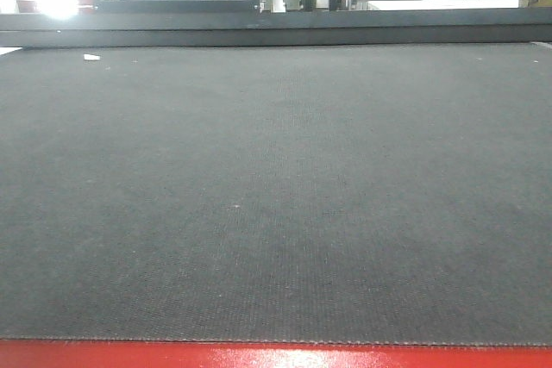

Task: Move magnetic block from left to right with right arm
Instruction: 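Hold the red cube in the right gripper while stationary, then turn the base away from the first table holding the cube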

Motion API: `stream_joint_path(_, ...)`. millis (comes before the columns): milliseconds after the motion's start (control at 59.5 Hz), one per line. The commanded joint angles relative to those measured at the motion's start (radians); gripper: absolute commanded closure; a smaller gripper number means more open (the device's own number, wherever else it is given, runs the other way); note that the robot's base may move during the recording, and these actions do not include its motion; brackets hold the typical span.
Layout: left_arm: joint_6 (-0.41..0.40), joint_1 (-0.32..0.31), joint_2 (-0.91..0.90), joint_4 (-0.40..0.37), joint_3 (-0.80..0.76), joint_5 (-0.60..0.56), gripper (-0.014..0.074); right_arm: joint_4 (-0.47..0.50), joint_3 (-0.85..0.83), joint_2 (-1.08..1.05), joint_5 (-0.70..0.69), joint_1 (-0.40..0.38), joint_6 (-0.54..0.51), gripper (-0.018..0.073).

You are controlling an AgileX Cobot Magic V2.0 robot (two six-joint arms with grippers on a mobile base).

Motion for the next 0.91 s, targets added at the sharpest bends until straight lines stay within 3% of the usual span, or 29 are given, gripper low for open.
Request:
stream_joint_path(0,-0.007,-0.008,-0.014,0.0,0.01,-0.091,0.0713,-0.025,-0.026,0.012,-0.089,-0.007,-0.01,0.0303)
stream_joint_path(890,-0.007,-0.006,-0.014,0.0,0.01,-0.091,0.0713,-0.025,-0.026,0.012,-0.088,-0.007,-0.01,0.0303)
